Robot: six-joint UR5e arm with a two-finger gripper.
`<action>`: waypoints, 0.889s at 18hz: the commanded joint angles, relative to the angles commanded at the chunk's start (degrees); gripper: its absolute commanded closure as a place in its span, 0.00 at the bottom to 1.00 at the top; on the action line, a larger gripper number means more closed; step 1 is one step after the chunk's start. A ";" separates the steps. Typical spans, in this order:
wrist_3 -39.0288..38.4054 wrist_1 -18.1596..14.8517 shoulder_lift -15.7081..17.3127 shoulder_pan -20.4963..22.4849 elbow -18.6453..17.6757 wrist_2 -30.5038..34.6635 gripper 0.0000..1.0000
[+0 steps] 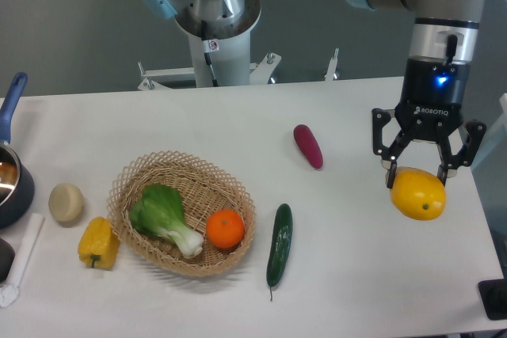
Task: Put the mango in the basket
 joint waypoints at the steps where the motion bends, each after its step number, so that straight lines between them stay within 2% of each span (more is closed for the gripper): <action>1: 0.00 0.00 0.00 0.00 -0.09 0.00 0.60; 16: -0.61 -0.35 0.79 -0.35 -0.44 0.26 0.60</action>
